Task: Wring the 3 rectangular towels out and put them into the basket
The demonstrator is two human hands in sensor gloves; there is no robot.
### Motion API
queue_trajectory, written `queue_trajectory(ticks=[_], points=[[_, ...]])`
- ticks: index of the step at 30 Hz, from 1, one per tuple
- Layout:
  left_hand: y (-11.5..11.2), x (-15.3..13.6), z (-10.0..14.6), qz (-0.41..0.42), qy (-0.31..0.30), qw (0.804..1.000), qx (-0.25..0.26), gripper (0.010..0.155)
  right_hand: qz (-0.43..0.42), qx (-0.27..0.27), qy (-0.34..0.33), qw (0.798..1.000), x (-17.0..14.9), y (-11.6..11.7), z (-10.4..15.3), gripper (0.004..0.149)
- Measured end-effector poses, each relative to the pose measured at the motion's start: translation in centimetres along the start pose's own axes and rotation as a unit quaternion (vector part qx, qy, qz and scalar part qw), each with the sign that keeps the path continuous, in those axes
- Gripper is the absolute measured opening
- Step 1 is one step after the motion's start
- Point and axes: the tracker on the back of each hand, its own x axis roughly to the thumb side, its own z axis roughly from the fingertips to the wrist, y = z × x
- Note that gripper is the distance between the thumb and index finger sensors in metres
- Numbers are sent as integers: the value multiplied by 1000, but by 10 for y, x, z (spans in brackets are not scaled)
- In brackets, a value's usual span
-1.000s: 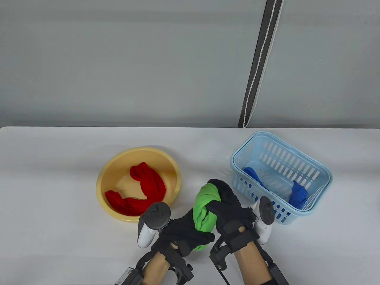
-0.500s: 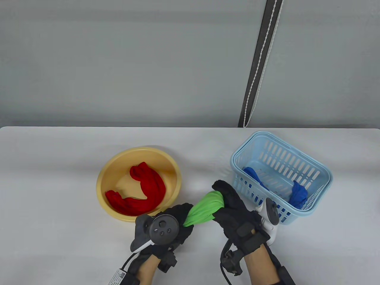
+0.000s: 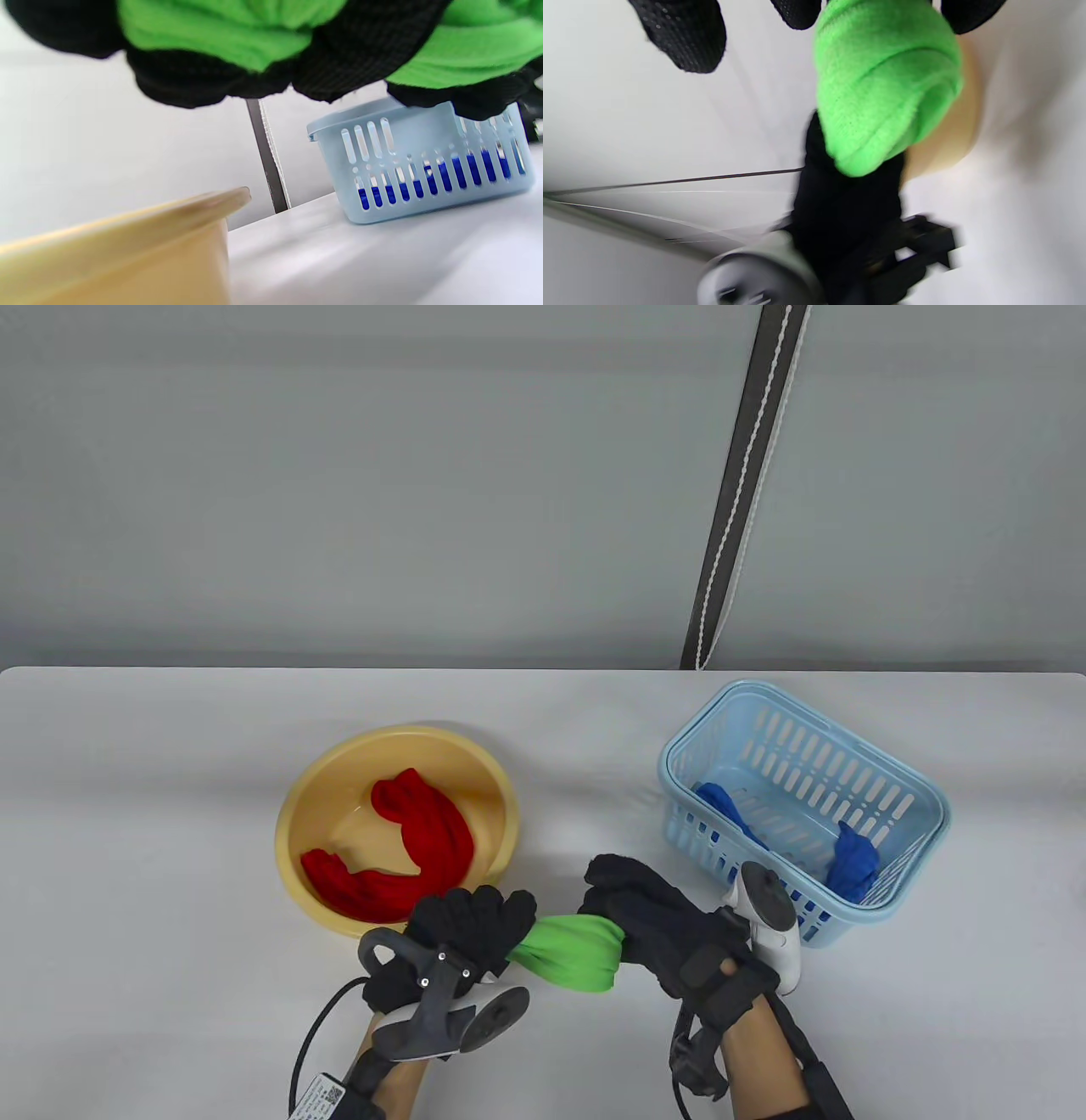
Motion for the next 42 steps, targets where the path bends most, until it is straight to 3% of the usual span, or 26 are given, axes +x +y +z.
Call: queue_trajectory(ticks=[4,11,16,18,22,28,31,37,42], points=[[-1,17,-4,-40,-39,998,5,44,136,64,90,985,-4,15,-9,95],[-2,25,-3,-56,-60,997,12,44,204,106,147,962,-17,35,-22,98],[-1,25,-5,-47,-47,998,11,44,299,87,152,938,-13,44,-26,80],[-1,25,-5,-40,-38,998,8,44,342,57,147,926,-10,47,-25,62],[-2,24,-6,-21,-18,1000,0,43,422,-16,115,899,-7,54,-24,47],[-4,22,-8,24,25,999,-19,42,544,-119,46,829,1,62,-19,43],[-5,19,-9,60,45,997,-33,43,595,-144,18,791,2,64,-19,43],[-9,12,-14,173,83,977,-97,43,709,-192,-79,674,3,70,-16,43],[-13,8,-17,267,107,948,-138,44,733,-199,-116,640,4,68,-14,40]])
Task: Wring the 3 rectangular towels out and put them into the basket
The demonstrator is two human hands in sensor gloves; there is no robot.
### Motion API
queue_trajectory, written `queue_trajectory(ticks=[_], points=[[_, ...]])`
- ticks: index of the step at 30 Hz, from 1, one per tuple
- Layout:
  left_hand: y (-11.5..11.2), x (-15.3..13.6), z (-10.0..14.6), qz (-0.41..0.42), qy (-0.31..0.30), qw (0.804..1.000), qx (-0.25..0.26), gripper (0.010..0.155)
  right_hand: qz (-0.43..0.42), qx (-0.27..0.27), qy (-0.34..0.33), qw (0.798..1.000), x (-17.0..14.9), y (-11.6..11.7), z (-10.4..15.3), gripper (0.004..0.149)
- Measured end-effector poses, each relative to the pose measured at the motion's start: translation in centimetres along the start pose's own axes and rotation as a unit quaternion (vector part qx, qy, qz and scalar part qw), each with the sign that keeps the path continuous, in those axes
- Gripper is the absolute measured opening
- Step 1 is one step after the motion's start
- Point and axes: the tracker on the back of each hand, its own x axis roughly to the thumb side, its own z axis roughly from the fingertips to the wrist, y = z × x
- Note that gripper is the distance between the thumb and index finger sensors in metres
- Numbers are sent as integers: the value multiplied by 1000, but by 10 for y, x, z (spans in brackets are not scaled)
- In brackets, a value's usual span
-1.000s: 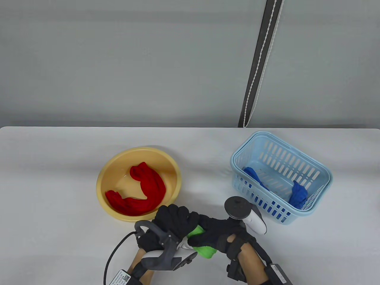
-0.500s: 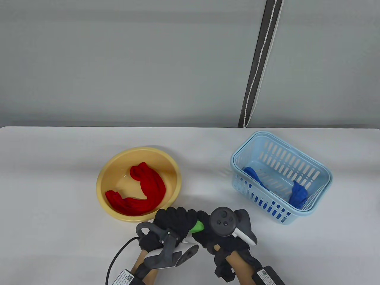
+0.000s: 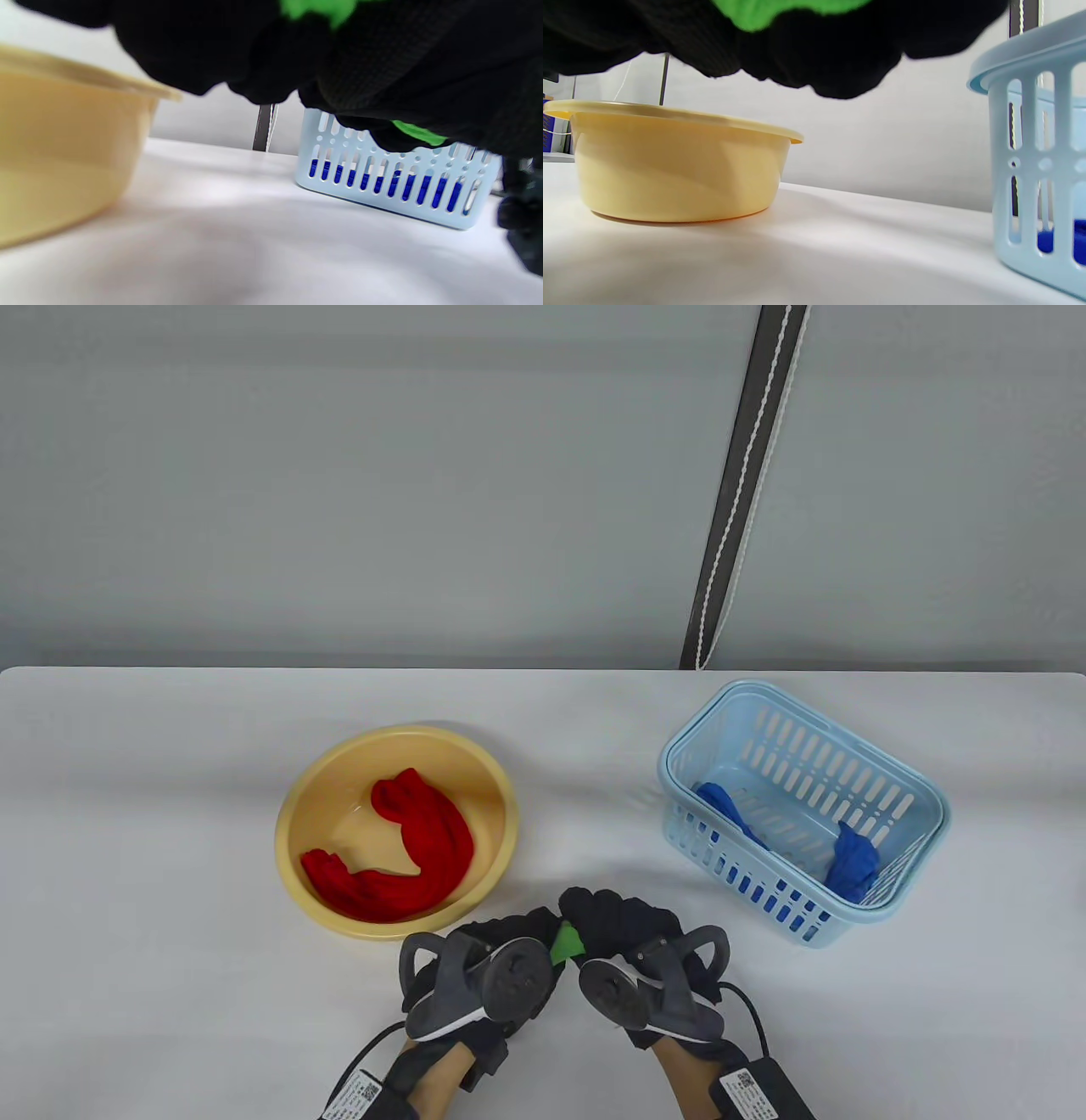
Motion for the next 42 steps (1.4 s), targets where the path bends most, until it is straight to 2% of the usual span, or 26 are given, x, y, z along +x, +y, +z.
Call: queue_trajectory(ticks=[4,9,11,13,14,19,22,27,29,32,35,38,39,40,41,42], points=[[-1,-7,-5,121,18,991,-46,44,-21,-12,-7,1000,-5,-4,0,37],[-7,-14,-9,262,35,959,-104,42,-10,-34,-18,999,-7,-9,0,37],[-11,-17,-10,326,39,936,-130,42,-9,-41,-21,999,-8,-12,1,37],[-17,-21,-12,401,35,901,-160,41,-8,-52,-23,998,-9,-15,1,37],[-18,-21,-12,418,35,893,-166,41,-8,-52,-23,998,-10,-16,1,37],[-31,-23,-15,539,27,816,-208,40,-9,-69,-24,997,-12,-21,1,37],[-40,-23,-16,616,8,744,-259,41,-14,-80,-22,996,-11,-23,2,37],[-47,-17,-15,687,-10,668,-286,40,-27,-93,-20,995,-10,-27,2,38],[-50,-14,-15,704,-18,647,-292,40,-28,-96,-19,995,-10,-29,2,38],[-54,-9,-13,739,-29,604,-299,39,-27,-106,-19,994,-9,-32,2,38],[-56,-6,-13,762,-43,571,-302,39,-27,-114,-21,993,-8,-34,2,38],[-58,-2,-12,776,-56,549,-305,38,-26,-124,-24,992,-6,-35,3,39],[-57,-1,-12,776,-56,549,-305,38,-25,-126,-25,991,-7,-35,3,38],[-56,-1,-13,769,-55,559,-304,38,-23,-133,-29,990,-6,-35,3,38],[-59,-1,-12,772,-59,554,-306,38,-23,-131,-28,991,-6,-35,3,38],[-61,0,-12,783,-59,537,-308,38,-20,-131,-30,991,-6,-35,3,38]])
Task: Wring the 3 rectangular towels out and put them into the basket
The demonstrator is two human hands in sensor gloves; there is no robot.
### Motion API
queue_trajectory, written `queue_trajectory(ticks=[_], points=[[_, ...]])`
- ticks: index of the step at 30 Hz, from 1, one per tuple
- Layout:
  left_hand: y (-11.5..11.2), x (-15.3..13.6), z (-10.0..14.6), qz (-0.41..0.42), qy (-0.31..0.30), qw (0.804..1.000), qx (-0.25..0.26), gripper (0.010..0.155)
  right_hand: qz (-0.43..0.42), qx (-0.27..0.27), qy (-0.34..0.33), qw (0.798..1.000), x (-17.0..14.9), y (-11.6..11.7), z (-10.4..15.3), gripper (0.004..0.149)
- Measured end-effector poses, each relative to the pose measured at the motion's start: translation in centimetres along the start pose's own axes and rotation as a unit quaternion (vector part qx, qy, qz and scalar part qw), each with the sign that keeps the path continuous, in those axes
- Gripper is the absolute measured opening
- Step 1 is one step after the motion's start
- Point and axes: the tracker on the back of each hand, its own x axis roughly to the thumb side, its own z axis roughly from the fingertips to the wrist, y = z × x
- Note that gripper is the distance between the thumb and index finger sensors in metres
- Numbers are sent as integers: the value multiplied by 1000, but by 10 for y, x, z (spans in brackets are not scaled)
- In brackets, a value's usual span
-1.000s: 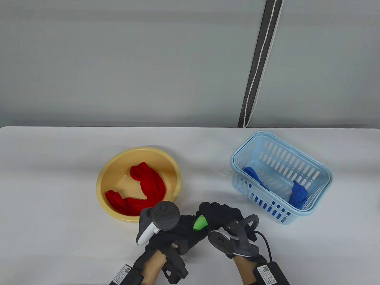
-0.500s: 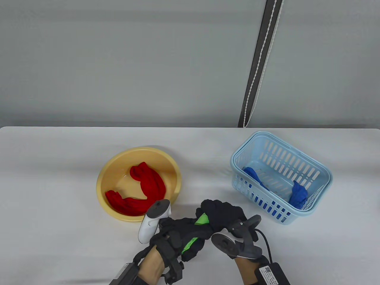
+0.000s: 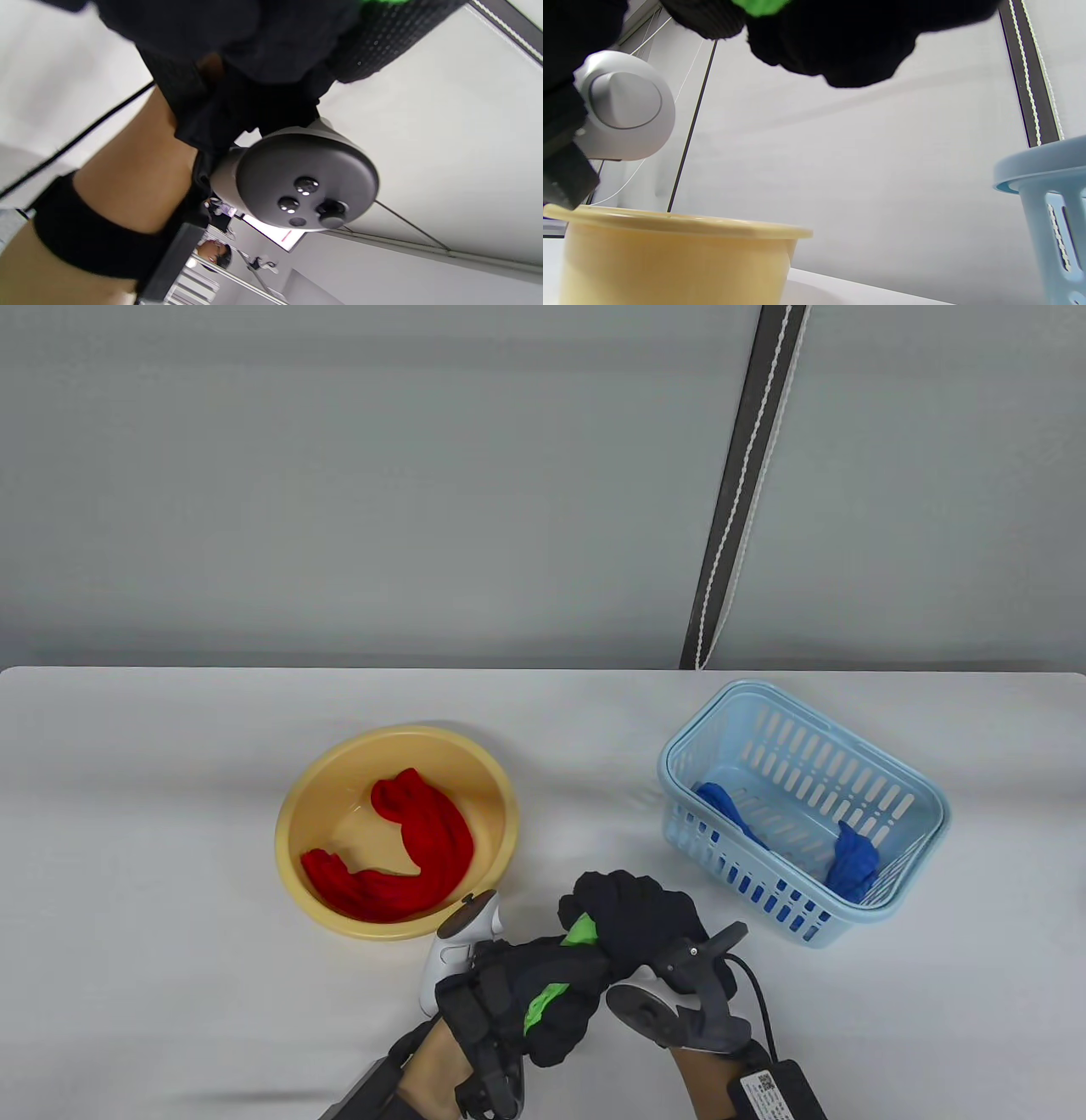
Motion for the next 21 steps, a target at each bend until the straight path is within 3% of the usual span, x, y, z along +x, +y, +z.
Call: queue_trajectory(ticks=[7,13,16,18,21], points=[[-7,-2,-4,35,-22,999,-34,38,4,-21,-10,1000,1,-6,-2,38],[-1,0,1,-21,-4,1000,-12,39,35,-10,-17,999,4,-7,-1,39],[5,4,8,-108,24,993,28,42,58,13,-27,998,5,-5,0,41],[9,8,14,-178,50,981,60,44,61,56,-41,996,6,-4,1,43],[6,17,24,-319,98,935,122,49,62,115,-63,989,7,-2,2,48]])
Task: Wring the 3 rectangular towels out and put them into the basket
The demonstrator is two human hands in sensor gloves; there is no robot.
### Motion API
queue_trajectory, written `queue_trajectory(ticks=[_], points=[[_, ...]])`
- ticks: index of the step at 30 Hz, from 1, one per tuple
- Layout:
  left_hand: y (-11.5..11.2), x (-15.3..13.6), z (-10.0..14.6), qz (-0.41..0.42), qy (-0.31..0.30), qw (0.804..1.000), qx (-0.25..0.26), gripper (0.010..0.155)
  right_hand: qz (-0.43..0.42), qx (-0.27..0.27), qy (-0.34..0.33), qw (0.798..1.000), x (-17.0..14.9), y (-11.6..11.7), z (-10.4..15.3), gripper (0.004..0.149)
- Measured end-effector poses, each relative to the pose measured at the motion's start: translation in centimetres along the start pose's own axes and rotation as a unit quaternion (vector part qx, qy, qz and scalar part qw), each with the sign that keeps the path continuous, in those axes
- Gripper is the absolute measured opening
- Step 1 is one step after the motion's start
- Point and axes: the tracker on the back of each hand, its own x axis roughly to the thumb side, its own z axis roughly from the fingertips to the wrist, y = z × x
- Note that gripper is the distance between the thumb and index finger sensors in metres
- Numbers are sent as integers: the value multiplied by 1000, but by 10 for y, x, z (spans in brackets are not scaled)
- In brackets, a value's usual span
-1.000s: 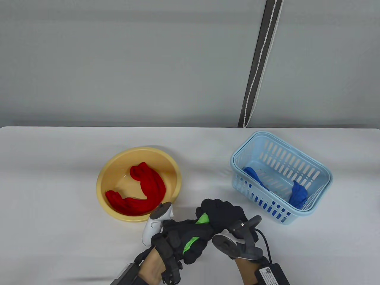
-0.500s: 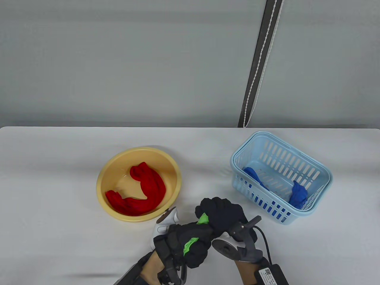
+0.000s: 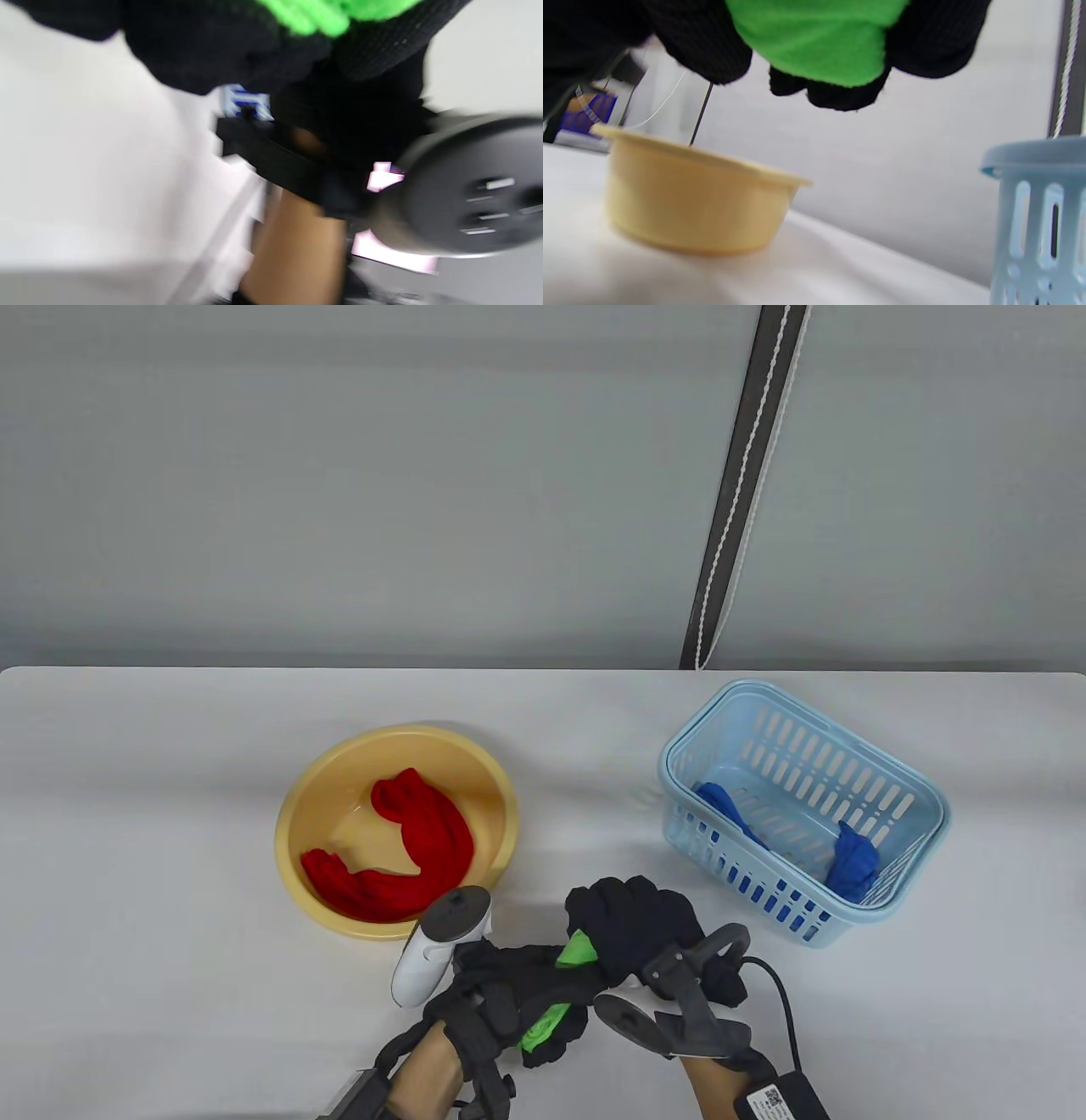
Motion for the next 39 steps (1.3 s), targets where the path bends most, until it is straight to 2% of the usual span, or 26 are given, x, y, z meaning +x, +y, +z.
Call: queue_trajectory(ticks=[2,4,12,14,18,23,26,30,31,35,39], points=[[-3,6,8,-63,24,996,59,53,1,34,-5,999,1,-1,-1,53],[-2,13,16,-124,33,985,117,57,-6,38,-12,999,2,-4,-1,57],[6,22,32,-212,30,959,186,64,-51,70,-33,996,4,-23,1,76],[10,24,37,-208,39,960,184,66,-87,79,-34,992,1,-28,3,76],[15,35,42,-199,29,963,179,74,-148,61,-12,987,-10,-38,2,71],[35,62,62,-228,25,946,231,86,-202,30,62,977,-49,-55,-4,68],[57,80,79,-253,27,923,288,83,-247,5,143,958,-87,-64,-4,67],[87,97,91,-293,37,902,316,79,-240,-23,242,940,-134,-69,-1,67],[97,100,92,-305,47,896,319,78,-224,-27,279,933,-150,-69,2,66],[122,103,85,-340,111,874,330,77,-192,-13,361,913,-187,-61,11,67],[141,97,70,-360,173,853,335,78,-146,17,395,907,-209,-50,18,68]])
